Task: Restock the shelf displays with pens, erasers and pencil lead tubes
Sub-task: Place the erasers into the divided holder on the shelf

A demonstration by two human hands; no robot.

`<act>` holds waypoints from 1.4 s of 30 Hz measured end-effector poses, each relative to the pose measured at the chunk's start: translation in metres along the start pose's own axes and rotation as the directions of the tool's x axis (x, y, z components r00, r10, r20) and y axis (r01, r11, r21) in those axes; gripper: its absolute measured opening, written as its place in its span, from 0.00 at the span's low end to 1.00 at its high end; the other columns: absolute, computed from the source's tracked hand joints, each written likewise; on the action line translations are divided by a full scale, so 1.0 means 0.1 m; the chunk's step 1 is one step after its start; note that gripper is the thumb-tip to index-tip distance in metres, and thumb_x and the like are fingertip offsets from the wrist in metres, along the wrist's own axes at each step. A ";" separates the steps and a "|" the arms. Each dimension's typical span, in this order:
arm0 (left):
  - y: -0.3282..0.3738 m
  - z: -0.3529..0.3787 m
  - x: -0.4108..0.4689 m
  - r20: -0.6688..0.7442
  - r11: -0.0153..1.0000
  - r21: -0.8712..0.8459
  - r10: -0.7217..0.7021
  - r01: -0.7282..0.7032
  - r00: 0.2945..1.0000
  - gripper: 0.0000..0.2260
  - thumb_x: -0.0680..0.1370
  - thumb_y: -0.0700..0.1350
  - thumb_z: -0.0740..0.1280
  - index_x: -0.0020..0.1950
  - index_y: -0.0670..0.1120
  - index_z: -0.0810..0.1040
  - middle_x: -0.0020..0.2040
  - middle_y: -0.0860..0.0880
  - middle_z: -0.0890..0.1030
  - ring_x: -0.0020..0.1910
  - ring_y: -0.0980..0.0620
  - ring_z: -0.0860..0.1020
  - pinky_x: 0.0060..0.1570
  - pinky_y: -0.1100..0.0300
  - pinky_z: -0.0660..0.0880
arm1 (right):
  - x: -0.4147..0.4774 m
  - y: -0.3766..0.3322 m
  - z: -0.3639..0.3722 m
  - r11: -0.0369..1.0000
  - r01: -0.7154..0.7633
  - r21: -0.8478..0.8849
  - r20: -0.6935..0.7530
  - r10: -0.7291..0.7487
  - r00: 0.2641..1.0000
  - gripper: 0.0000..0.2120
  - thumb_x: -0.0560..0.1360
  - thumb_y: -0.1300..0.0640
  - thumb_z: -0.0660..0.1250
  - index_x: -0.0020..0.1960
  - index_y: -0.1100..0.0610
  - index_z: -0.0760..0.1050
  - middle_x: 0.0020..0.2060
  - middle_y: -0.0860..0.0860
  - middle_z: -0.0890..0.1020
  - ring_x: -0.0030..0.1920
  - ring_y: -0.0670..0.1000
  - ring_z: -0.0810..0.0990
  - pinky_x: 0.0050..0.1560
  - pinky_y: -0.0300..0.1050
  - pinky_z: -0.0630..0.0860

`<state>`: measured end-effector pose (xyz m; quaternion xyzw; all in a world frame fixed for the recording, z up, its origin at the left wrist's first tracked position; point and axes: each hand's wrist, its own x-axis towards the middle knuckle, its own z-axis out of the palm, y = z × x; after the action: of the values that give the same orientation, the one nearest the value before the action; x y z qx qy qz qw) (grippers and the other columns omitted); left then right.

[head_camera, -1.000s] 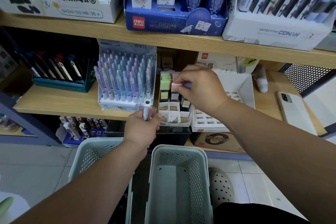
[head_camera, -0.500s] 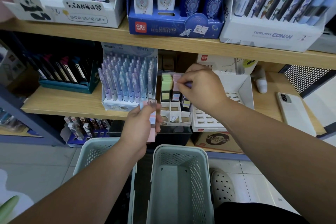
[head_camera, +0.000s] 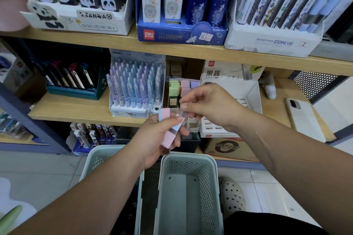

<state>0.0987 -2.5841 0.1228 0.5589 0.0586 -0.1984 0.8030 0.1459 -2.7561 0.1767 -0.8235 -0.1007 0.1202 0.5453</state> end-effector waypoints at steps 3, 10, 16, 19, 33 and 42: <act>-0.02 -0.06 0.02 -0.081 1.000 -0.020 -0.025 0.024 0.996 0.04 0.77 0.40 0.69 0.45 0.46 0.82 0.42 0.40 0.84 0.27 0.50 0.71 0.32 0.60 0.61 | -0.01 0.02 -0.16 0.991 -0.073 0.108 -0.075 0.082 0.994 0.02 0.74 0.68 0.73 0.46 0.63 0.82 0.30 0.54 0.83 0.30 0.48 0.80 0.32 0.42 0.78; -0.03 -0.09 0.05 -0.195 0.999 0.031 -0.003 0.009 0.981 0.07 0.75 0.48 0.74 0.43 0.45 0.81 0.32 0.45 0.77 0.26 0.52 0.66 0.31 0.60 0.60 | -0.13 0.09 -0.19 0.977 -0.154 -0.147 0.289 0.191 0.938 0.20 0.69 0.69 0.76 0.57 0.55 0.78 0.39 0.59 0.85 0.37 0.51 0.82 0.41 0.47 0.77; -0.03 -0.02 0.09 -0.200 0.991 0.135 0.014 0.014 0.980 0.11 0.74 0.49 0.74 0.36 0.48 0.78 0.29 0.45 0.73 0.25 0.51 0.65 0.32 0.59 0.57 | -0.06 0.09 -0.06 0.983 0.063 -0.170 0.240 -0.020 0.971 0.32 0.72 0.65 0.76 0.70 0.45 0.71 0.45 0.57 0.83 0.36 0.53 0.81 0.43 0.59 0.80; 0.01 0.00 0.09 -0.182 0.985 0.175 0.036 -0.004 0.983 0.09 0.76 0.47 0.73 0.40 0.46 0.76 0.32 0.47 0.78 0.24 0.53 0.66 0.28 0.63 0.60 | -0.03 0.08 -0.06 0.941 0.124 -0.314 0.265 -0.038 0.963 0.30 0.72 0.62 0.77 0.69 0.44 0.72 0.47 0.52 0.79 0.32 0.42 0.79 0.37 0.43 0.76; 0.02 -0.23 0.12 -0.208 0.992 -0.124 -0.054 0.029 0.977 0.25 0.83 0.60 0.55 0.45 0.41 0.78 0.34 0.43 0.76 0.25 0.49 0.69 0.25 0.61 0.65 | 0.23 0.21 -0.06 0.903 0.168 -0.396 -0.276 -0.291 0.916 0.07 0.78 0.57 0.70 0.53 0.54 0.74 0.40 0.47 0.84 0.42 0.47 0.81 0.44 0.45 0.76; 0.05 -0.26 0.11 -0.180 0.981 -0.192 -0.031 -0.004 0.983 0.18 0.84 0.58 0.55 0.48 0.45 0.72 0.34 0.44 0.73 0.25 0.50 0.64 0.24 0.61 0.63 | 0.35 0.33 0.01 0.811 0.213 -0.545 -0.295 -0.424 0.857 0.09 0.73 0.56 0.75 0.46 0.46 0.77 0.38 0.41 0.78 0.50 0.51 0.74 0.48 0.47 0.70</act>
<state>0.1135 -2.5616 0.1139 0.4943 0.1542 -0.1453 0.8431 0.1796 -2.7579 0.1428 -0.9117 -0.1532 -0.1770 0.3376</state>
